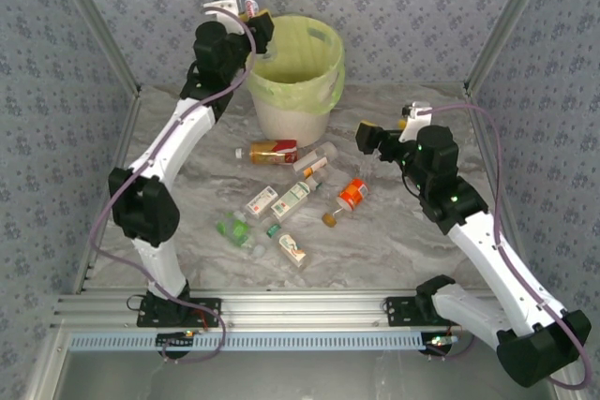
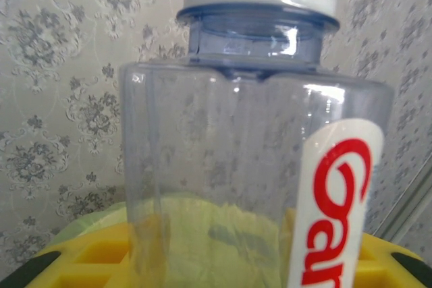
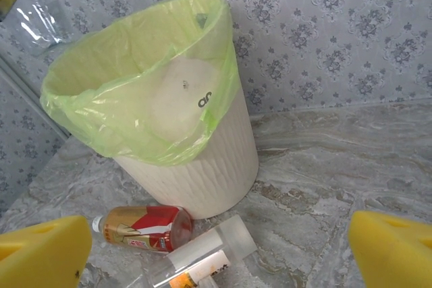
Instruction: Put the plastic bottles in the bin
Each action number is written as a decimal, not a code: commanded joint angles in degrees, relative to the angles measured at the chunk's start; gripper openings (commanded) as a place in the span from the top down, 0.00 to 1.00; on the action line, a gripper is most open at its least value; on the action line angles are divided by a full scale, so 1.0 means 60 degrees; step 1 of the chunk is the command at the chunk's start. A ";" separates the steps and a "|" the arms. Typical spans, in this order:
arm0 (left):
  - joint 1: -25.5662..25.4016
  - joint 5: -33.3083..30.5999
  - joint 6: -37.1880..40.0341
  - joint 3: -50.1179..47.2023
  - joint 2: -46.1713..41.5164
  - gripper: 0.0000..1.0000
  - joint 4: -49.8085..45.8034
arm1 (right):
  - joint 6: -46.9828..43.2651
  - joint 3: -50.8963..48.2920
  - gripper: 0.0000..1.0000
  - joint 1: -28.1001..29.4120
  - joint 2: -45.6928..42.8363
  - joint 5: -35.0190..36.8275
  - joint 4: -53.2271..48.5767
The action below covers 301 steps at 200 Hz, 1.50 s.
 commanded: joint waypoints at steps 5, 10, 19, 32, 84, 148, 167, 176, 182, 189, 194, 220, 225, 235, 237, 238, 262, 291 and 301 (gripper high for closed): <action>-0.0219 0.0002 0.1167 0.1531 0.0747 0.65 -0.1845 | 0.0157 -0.0087 0.00 0.0048 -0.0142 0.0322 -0.0162; -0.0259 -0.0086 0.1378 0.1734 0.0893 0.65 -0.2164 | 0.0163 -0.0094 0.00 0.0052 -0.0131 0.0332 -0.0165; -0.0318 -0.0271 0.1780 0.1958 0.1120 0.65 -0.2554 | 0.0194 -0.0122 0.00 0.0051 -0.0126 0.0368 -0.0147; -0.0376 -0.0493 0.2088 0.2191 0.1378 0.65 -0.2951 | 0.0223 -0.0132 0.00 0.0039 -0.0108 0.0378 -0.0112; -0.0398 -0.0590 0.2344 0.3962 0.2498 0.60 -0.4803 | 0.0260 -0.0115 0.00 0.0037 -0.0047 0.0394 -0.0247; -0.0451 0.0229 0.1737 0.3904 0.2315 0.34 -0.5008 | 0.0843 -0.0243 0.00 0.0021 0.0269 0.1059 -0.0437; -0.0501 0.0402 0.1517 0.4027 0.2235 0.25 -0.5120 | 0.0974 -0.0228 0.00 -0.0019 0.0376 0.1230 -0.0495; -0.0501 0.0464 0.1369 0.4067 0.2187 0.21 -0.5156 | 0.1027 -0.0225 0.00 -0.0043 0.0429 0.1259 -0.0533; -0.0490 0.0541 0.1261 0.4101 0.2137 0.17 -0.5185 | 0.1054 -0.0228 0.00 -0.0061 0.0454 0.1256 -0.0558; -0.0473 0.0751 0.1107 0.4132 0.2101 0.12 -0.5205 | 0.1085 -0.0210 0.00 -0.0078 0.0485 0.1258 -0.0591; -0.0459 0.0986 0.1001 0.4144 0.2059 0.08 -0.5186 | 0.1101 -0.0211 0.00 -0.0079 0.0505 0.1273 -0.0613; -0.0385 0.2456 0.0326 0.4163 0.1791 0.01 -0.4912 | 0.1304 -0.0204 0.00 -0.0157 0.0673 0.1378 -0.0771; -0.0367 0.2695 0.0190 0.4164 0.1707 0.01 -0.4882 | 0.1404 -0.0197 0.00 -0.0171 0.0718 0.1459 -0.0844; -0.0333 0.3099 -0.0065 0.4172 0.1539 0.01 -0.4861 | 0.1726 -0.0185 0.00 -0.0202 0.0823 0.1664 -0.1080; -0.0320 0.3170 -0.0112 0.4177 0.1483 0.01 -0.4861 | 0.1797 -0.0184 0.00 -0.0216 0.0835 0.1686 -0.1114; -0.0315 0.3211 -0.0144 0.4170 0.1467 0.01 -0.4866 | 0.1845 -0.0184 0.00 -0.0214 0.0854 0.1699 -0.1129; -0.0230 0.3682 -0.0581 0.4215 0.0998 0.01 -0.5082 | 0.3144 -0.0502 0.00 -0.0285 0.1180 0.1708 -0.1377; -0.0236 0.3868 -0.0615 0.4237 0.0514 0.00 -0.5485 | 0.4257 -0.0851 0.00 -0.0266 0.1758 0.1191 -0.1529; -0.0237 0.3911 -0.0606 0.4060 0.0305 0.01 -0.5460 | 0.4474 -0.0887 0.00 -0.0253 0.1953 0.0996 -0.1635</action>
